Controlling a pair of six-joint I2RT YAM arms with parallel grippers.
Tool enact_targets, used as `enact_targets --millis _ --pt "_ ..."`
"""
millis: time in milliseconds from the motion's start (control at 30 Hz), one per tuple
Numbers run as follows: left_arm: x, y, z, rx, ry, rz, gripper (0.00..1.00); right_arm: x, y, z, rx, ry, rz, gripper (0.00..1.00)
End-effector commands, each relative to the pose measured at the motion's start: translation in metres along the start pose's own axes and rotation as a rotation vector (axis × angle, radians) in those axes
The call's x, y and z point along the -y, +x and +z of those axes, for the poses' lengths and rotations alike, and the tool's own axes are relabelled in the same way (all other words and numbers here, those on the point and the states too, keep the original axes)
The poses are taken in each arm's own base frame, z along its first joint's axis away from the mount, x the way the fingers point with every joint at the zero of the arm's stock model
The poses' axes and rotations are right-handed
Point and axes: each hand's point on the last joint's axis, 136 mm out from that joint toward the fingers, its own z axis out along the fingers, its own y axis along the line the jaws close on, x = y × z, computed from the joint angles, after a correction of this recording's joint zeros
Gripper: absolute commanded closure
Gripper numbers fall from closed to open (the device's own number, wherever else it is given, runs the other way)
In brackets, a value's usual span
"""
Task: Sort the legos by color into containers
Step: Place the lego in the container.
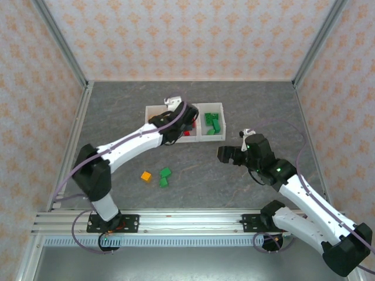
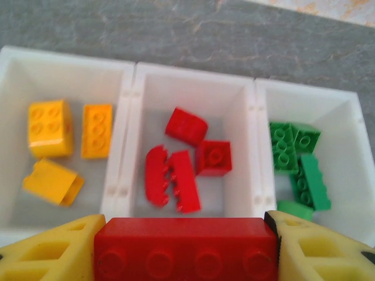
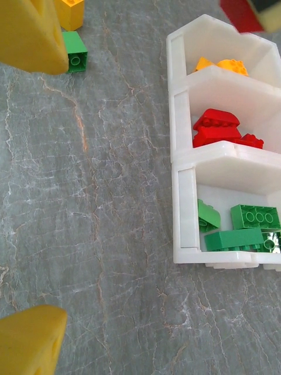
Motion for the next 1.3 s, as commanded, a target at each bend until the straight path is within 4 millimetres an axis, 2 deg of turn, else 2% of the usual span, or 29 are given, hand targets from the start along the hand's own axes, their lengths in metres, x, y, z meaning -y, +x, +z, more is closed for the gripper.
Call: enact_targets --millis 0,67,100,267,567,733,900,1000,1267 --pt "-0.002 -0.012 0.020 0.001 -0.074 0.086 0.62 0.002 0.000 -0.001 0.017 0.009 0.004 0.00" --pt "0.001 -0.021 0.030 -0.005 -0.073 0.074 0.62 0.001 0.000 -0.002 0.017 0.008 0.002 0.00" --pt "0.002 -0.017 0.044 -0.019 -0.083 0.075 0.62 0.001 0.000 -0.001 0.017 0.006 0.002 0.00" --pt "0.004 -0.028 0.073 -0.011 -0.086 0.073 0.61 0.001 0.001 0.000 0.008 0.003 -0.001 0.00" --pt "0.014 -0.039 0.109 0.013 -0.083 0.051 0.61 0.000 0.002 0.001 0.005 0.001 -0.002 0.00" --pt "0.022 -0.038 0.124 -0.002 -0.077 0.063 0.58 0.000 0.003 0.002 -0.003 -0.002 -0.004 0.00" --pt "0.026 -0.037 0.128 -0.005 -0.064 0.079 0.49 0.000 0.004 0.002 -0.004 -0.002 -0.003 0.00" --pt "0.025 -0.039 0.125 -0.001 -0.062 0.083 0.40 -0.001 0.004 0.002 -0.005 -0.002 -0.004 0.00" --pt "0.032 -0.058 0.107 0.043 -0.021 0.100 0.18 -0.001 0.005 0.003 -0.009 0.000 -0.005 0.00"
